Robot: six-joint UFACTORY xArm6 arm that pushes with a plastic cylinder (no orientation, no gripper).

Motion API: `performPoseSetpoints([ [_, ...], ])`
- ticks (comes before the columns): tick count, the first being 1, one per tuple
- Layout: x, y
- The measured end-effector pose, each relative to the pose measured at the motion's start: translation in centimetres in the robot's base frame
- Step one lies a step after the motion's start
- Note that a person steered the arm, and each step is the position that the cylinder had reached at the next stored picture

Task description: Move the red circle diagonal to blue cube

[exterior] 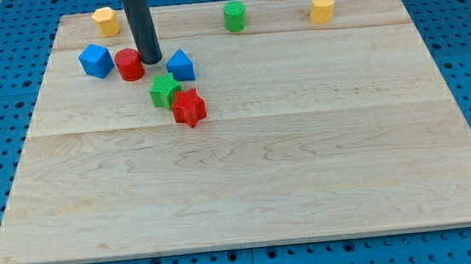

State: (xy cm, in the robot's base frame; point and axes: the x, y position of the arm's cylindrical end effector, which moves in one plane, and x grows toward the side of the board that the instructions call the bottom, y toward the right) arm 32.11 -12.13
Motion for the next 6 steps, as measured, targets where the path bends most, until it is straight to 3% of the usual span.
performPoseSetpoints([
  [1,2.1,-1.6],
  [2,-0.9,-0.4],
  [3,0.4,-4.7],
  [5,7.5,-6.3],
  [6,7.5,-5.9],
])
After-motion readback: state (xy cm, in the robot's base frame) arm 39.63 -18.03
